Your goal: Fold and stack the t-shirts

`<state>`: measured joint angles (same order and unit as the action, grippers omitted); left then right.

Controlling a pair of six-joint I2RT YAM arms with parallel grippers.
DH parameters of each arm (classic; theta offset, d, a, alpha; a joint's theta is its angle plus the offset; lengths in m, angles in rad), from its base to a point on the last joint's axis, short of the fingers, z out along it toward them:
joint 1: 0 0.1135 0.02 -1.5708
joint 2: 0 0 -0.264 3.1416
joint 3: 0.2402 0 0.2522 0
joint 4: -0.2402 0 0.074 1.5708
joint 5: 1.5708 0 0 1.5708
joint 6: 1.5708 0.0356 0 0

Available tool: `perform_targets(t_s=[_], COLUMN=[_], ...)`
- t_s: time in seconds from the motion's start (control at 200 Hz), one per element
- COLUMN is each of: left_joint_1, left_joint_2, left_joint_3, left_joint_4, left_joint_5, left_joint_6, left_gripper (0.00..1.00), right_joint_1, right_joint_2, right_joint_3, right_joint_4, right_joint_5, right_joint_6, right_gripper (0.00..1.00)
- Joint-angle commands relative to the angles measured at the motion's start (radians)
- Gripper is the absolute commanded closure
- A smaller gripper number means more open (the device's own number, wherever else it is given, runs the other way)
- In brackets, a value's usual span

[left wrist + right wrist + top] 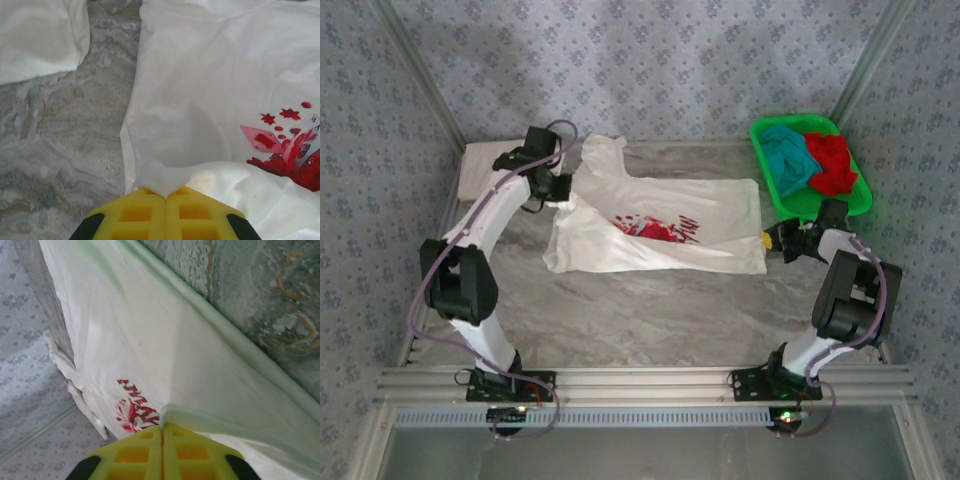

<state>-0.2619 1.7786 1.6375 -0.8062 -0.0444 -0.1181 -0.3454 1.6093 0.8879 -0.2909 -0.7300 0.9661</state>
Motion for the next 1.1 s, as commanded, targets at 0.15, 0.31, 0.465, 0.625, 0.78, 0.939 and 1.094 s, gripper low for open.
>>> perform_targets(t_s=[0.15, 0.31, 0.465, 0.625, 0.78, 0.939, 1.094], left_joint_1=[0.003, -0.002, -0.037, -0.046, -0.036, -0.028, -0.017], left_joint_2=[0.129, 0.046, -0.096, -0.184, -0.157, -0.117, -0.019], left_joint_3=[0.238, 0.203, 0.039, -0.166, -0.319, -0.403, -0.404], left_joint_4=[-0.107, -0.124, -0.097, -0.061, -0.015, 0.099, 0.161], left_joint_5=[-0.054, -0.091, -0.09, 0.01, 0.025, 0.069, 0.093], left_joint_6=[0.048, -0.011, -0.069, -0.141, -0.189, -0.181, -0.148], left_gripper=[0.3, 0.15, 0.19, 0.26, 0.26, 0.26, 0.34], right_joint_1=[0.013, 0.007, 0.044, 0.219, 0.348, 0.389, 0.421], right_joint_2=[0.026, -0.081, -0.242, -0.299, -0.192, -0.103, 0.022], right_joint_3=[0.069, 0.069, 0.133, 0.131, 0.092, 0.082, 0.15], right_joint_4=[0.027, -0.007, -0.153, -0.201, -0.243, -0.173, -0.193], right_joint_5=[0.028, 0.082, 0.251, 0.433, 0.504, 0.51, 0.496], right_joint_6=[0.084, 0.074, -0.059, -0.272, -0.365, -0.383, -0.437], right_gripper=[0.74, 0.65, 0.62, 0.6, 0.78, 0.9, 1.0])
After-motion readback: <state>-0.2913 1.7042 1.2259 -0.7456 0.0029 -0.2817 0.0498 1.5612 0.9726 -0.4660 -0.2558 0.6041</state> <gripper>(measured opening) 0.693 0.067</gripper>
